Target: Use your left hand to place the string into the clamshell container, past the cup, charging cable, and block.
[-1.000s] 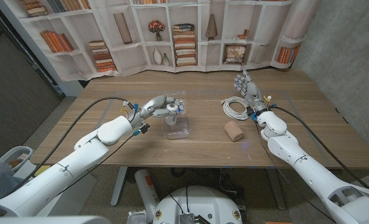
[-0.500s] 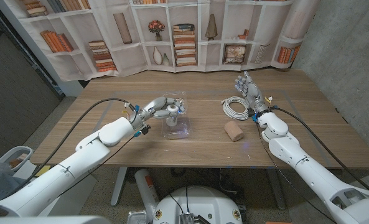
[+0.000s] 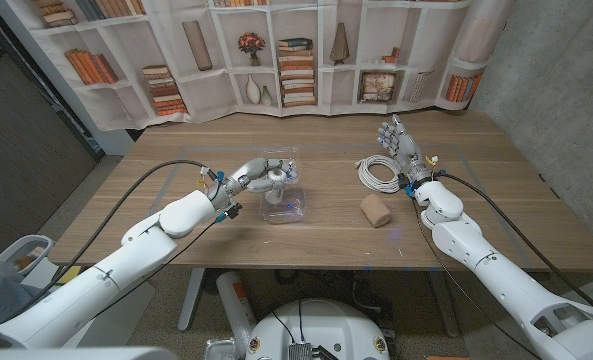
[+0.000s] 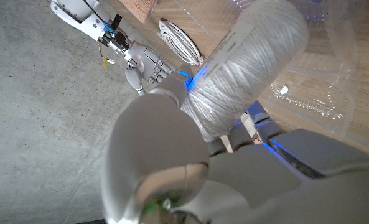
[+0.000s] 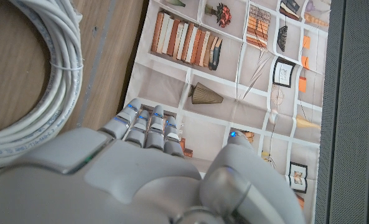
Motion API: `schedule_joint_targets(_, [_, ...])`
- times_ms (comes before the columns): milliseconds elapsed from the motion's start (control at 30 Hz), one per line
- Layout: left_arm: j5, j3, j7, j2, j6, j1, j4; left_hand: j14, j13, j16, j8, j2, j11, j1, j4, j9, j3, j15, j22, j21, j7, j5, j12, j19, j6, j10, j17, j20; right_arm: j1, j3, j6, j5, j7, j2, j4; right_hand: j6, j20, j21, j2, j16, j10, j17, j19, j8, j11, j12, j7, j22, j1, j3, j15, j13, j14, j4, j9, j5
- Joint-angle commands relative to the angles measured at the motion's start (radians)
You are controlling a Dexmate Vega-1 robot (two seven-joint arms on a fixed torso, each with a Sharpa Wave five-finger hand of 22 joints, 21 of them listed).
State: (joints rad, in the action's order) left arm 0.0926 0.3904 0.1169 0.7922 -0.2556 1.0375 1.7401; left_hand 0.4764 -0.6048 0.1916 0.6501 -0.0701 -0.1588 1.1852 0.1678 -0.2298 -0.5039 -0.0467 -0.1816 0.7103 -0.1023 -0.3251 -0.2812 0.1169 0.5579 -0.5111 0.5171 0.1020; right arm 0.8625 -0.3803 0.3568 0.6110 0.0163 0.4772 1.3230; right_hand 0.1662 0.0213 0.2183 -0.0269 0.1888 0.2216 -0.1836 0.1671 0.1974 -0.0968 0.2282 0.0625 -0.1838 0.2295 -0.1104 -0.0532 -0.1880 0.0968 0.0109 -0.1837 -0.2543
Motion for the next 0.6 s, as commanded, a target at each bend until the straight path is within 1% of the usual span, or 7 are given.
schedule_joint_targets(33, [-0.009, 0.006, -0.009, -0.002, 0.017, 0.0, 0.01, -0.024, 0.006, -0.004, -0.012, 0.005, 0.005, -0.017, -0.038, 0.004, -0.037, -0.045, -0.001, -0.007, -0.001, 0.007, 0.014, -0.015, -0.016, 0.014, -0.01, 0.004, -0.003, -0.001, 0.003, 0.004, 0.011, -0.002, -0.013, 0.008, 0.002, -0.003, -0.006, 0.0, 0.007, -0.002, 0.007, 0.0, 0.002, 0.0, -0.001, -0.002, 0.0, 0.0, -0.003, -0.004, 0.007, -0.001, -0.005, 0.006])
schedule_joint_targets(200, [-0.01, 0.017, 0.006, -0.003, 0.029, -0.012, 0.008, -0.037, 0.012, -0.003, -0.019, 0.009, 0.006, -0.029, -0.043, 0.009, -0.034, -0.054, -0.001, -0.011, -0.003, 0.015, 0.024, -0.018, -0.022, 0.019, -0.02, 0.004, 0.001, 0.002, 0.004, 0.007, 0.011, 0.001, -0.011, 0.008, 0.002, -0.003, -0.006, 0.0, 0.008, -0.002, 0.007, 0.0, 0.002, 0.0, -0.001, -0.002, 0.0, 0.0, -0.004, -0.004, 0.006, -0.002, -0.005, 0.006])
schedule_joint_targets(300, [-0.007, 0.018, 0.01, -0.005, 0.034, -0.014, 0.009, -0.043, 0.016, -0.002, -0.025, 0.012, 0.006, -0.037, -0.046, 0.011, -0.031, -0.052, -0.001, -0.013, -0.004, 0.02, 0.03, -0.023, -0.031, 0.025, -0.025, 0.004, 0.003, 0.003, 0.004, 0.008, 0.011, 0.002, -0.01, 0.008, 0.002, -0.004, -0.006, 0.0, 0.009, -0.002, 0.007, 0.0, 0.002, 0.0, -0.002, -0.002, 0.0, 0.001, -0.004, -0.004, 0.006, -0.002, -0.005, 0.006])
schedule_joint_targets(367, [-0.001, 0.021, 0.024, -0.004, 0.034, -0.02, 0.007, -0.059, 0.02, -0.005, -0.032, 0.014, 0.011, -0.044, -0.048, 0.014, -0.029, -0.049, -0.001, -0.017, -0.007, 0.026, 0.039, -0.028, -0.041, 0.036, -0.031, 0.006, 0.004, 0.004, 0.005, 0.008, 0.011, 0.003, -0.01, 0.008, 0.002, -0.004, -0.006, 0.0, 0.009, -0.002, 0.007, 0.0, 0.003, 0.0, -0.002, -0.002, 0.0, 0.001, -0.004, -0.004, 0.006, -0.002, -0.005, 0.006])
schedule_joint_targets(467, [-0.002, 0.022, 0.031, 0.0, 0.044, -0.022, 0.013, -0.077, 0.028, -0.005, -0.046, 0.02, 0.016, -0.059, -0.053, 0.018, -0.025, -0.043, -0.001, -0.024, -0.008, 0.037, 0.053, -0.038, -0.059, 0.053, -0.042, 0.008, 0.006, 0.005, 0.006, 0.01, 0.01, 0.004, -0.009, 0.008, 0.002, -0.004, -0.007, -0.001, 0.008, -0.002, 0.007, 0.0, 0.0, 0.0, -0.002, -0.002, 0.0, 0.001, -0.004, -0.004, 0.006, -0.002, -0.005, 0.007])
schedule_joint_targets(500, [0.001, 0.023, 0.039, 0.002, 0.045, -0.024, 0.012, -0.091, 0.032, -0.006, -0.054, 0.022, 0.022, -0.066, -0.055, 0.02, -0.023, -0.038, -0.001, -0.027, -0.011, 0.043, 0.061, -0.042, -0.07, 0.066, -0.049, 0.01, 0.007, 0.005, 0.006, 0.01, 0.01, 0.004, -0.009, 0.008, 0.001, -0.004, -0.007, -0.001, 0.009, -0.002, 0.008, 0.0, 0.0, 0.0, -0.002, -0.002, 0.0, 0.001, -0.004, -0.004, 0.006, -0.002, -0.005, 0.007])
schedule_joint_targets(600, [0.0, 0.022, 0.045, 0.009, 0.068, -0.023, 0.027, -0.126, 0.042, -0.009, -0.079, 0.024, 0.028, -0.078, -0.058, 0.024, -0.023, -0.029, -0.001, -0.037, -0.011, 0.054, 0.074, -0.056, -0.109, 0.089, -0.062, 0.015, 0.008, 0.006, 0.006, 0.011, 0.012, 0.004, -0.01, 0.008, 0.001, -0.005, -0.007, -0.001, 0.009, -0.002, 0.007, 0.0, 0.0, 0.0, -0.002, -0.002, 0.0, 0.001, -0.005, -0.004, 0.006, -0.003, -0.005, 0.007])
